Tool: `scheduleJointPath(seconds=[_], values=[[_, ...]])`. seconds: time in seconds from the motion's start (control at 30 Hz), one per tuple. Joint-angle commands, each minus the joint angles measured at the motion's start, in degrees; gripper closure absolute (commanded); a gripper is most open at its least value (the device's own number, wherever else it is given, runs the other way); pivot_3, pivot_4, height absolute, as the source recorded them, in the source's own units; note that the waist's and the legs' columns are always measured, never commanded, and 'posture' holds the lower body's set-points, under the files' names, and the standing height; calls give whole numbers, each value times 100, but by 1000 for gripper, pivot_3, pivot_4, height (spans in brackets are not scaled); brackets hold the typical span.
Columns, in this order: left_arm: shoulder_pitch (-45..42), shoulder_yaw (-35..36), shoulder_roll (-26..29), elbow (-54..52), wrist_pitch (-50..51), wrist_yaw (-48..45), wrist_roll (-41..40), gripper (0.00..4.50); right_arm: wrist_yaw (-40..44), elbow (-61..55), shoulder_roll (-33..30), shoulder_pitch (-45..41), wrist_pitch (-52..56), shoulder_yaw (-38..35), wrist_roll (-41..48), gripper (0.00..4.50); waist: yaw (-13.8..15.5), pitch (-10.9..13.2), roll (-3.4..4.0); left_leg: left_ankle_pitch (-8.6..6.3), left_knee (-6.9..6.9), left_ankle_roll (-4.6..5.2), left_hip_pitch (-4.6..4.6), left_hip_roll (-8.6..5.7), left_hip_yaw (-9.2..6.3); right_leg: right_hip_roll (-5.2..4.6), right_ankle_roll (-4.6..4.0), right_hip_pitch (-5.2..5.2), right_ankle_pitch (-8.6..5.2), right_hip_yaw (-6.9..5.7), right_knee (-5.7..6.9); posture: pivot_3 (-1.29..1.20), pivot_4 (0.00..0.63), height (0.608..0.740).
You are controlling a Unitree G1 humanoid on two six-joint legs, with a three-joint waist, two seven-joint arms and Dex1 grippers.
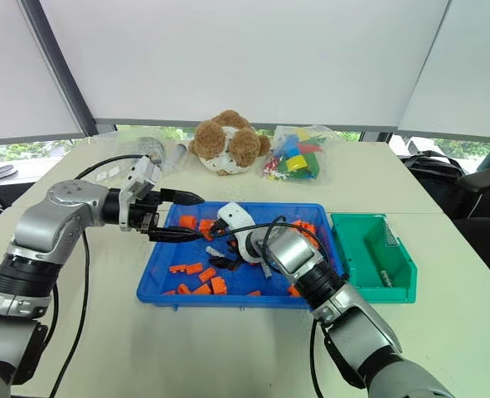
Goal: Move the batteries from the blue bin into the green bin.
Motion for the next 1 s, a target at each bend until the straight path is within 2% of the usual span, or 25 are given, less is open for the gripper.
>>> scheduleJointPath(seconds=[0.03, 0.1, 0.2, 0.37, 0.4, 0.43, 0.5, 0.57, 0.77, 0.9, 1.0], values=[[-35, 33, -4, -206, -50, 64, 10, 0, 112, 196, 187, -183, -254, -3, -216, 44, -22, 0, 0, 0, 0, 0, 0, 0, 0, 0, 0, 0, 0, 0, 1, 0, 150, 733], [-40, 21, -21, -225, -43, 97, 10, 0, 160, 365, 264, -183, -347, 11, -321, 44, -73, 0, 0, 1, -1, -2, 0, 1, -2, 1, 0, 0, 0, -1, 4, 0, 150, 733], [-39, 9, -43, -265, -26, 145, 1, 0, 265, 479, 346, -181, -381, 1, -395, 910, -121, 0, 0, 1, -1, -3, 0, 1, -5, 1, 0, 1, 0, -3, 5, 0, 150, 733], [11, 2, -41, -320, -18, 189, -17, 0, 417, 406, 348, -173, -294, -48, -495, 3402, -134, -1, 1, 2, -2, -4, 1, 1, -7, 1, 0, 1, 0, -4, 7, 0, 150, 733], [15, 1, -48, -324, -15, 202, -23, 0, 446, 348, 324, -172, -248, -69, -502, 4094, -134, -1, 1, 2, -2, -4, 1, 1, -7, 2, 0, 1, 0, -4, 7, 0, 150, 733], [20, 7, -63, -323, -13, 218, -34, 0, 476, 198, 264, -164, -154, -123, -490, 4487, -132, -1, 1, 2, -2, -4, 1, 1, -7, 1, 0, 1, 0, -4, 6, 0, 150, 733], [28, 8, -94, -320, -15, 251, -44, 0, 493, -142, 149, -148, 62, -319, -415, 4460, -120, -1, 1, 3, -2, -4, 1, 1, -7, 1, 0, 1, 0, -4, 6, 0, 150, 733], [43, 19, -124, -313, -35, 287, -49, 0, 421, -789, -126, -111, 500, -813, -245, 4460, -108, 0, 1, 3, -1, -4, -2, 1, -7, 0, 0, 1, 0, -4, 6, 0, 150, 733], [141, 39, -179, -364, -58, 313, -69, 0, 273, -2846, -1415, 172, 2030, -2319, 150, 4460, -86, 0, 2, 3, 1, -5, -22, -2, -11, -4, 1, -11, 0, -5, 2, 0, 150, 733], [158, 11, -263, -298, -115, 274, -70, 0, 262, -3562, -2865, 695, 2658, -3145, 108, 4460, -63, 0, 2, 2, -2, -4, -23, -3, -13, -2, 0, -14, 0, -5, -1, 0, 150, 733], [116, -48, -347, -218, -170, 226, -39, 0, 349, -3739, -3653, 1320, 2794, -3533, 177, 4460, -61, 0, 2, 2, -2, -4, -26, -5, -12, -2, 0, -14, 0, -4, -9, 0, 150, 733]])
